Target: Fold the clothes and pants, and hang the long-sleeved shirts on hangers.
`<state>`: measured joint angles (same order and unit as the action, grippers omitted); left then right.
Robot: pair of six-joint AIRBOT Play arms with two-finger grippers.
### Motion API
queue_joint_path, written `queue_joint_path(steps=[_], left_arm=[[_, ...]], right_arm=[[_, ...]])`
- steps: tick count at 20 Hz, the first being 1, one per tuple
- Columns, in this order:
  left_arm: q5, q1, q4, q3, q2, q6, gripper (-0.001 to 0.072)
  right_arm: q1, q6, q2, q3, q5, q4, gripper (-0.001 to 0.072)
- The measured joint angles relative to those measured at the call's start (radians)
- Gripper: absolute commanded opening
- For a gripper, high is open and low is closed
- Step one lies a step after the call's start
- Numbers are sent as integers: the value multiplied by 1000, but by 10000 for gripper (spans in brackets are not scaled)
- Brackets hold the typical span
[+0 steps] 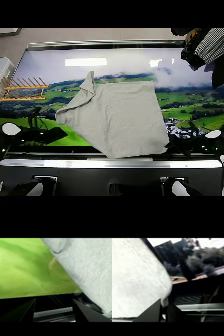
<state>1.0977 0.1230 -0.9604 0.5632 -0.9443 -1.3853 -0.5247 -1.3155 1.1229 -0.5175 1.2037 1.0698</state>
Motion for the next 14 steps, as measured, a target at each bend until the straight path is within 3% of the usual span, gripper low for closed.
queue_joint_path(steps=[8,9,10,11,12,14], left_arm=[[-280,-249,137,-28,-201,-22,529],[-311,-270,168,-28,-222,-25,494],[-344,-291,201,-27,-245,-26,315],[-366,-306,211,-26,-263,-27,75],[-383,-319,219,-23,-280,-27,18],[-391,-333,227,-1,-291,-20,17]], right_arm=[[0,22,-138,1,95,-100,34],[0,21,-157,1,100,-111,34],[0,19,-175,1,104,-126,34],[0,14,-190,1,105,-140,34],[0,14,-203,1,106,-163,34],[0,15,-220,1,106,-225,33]])
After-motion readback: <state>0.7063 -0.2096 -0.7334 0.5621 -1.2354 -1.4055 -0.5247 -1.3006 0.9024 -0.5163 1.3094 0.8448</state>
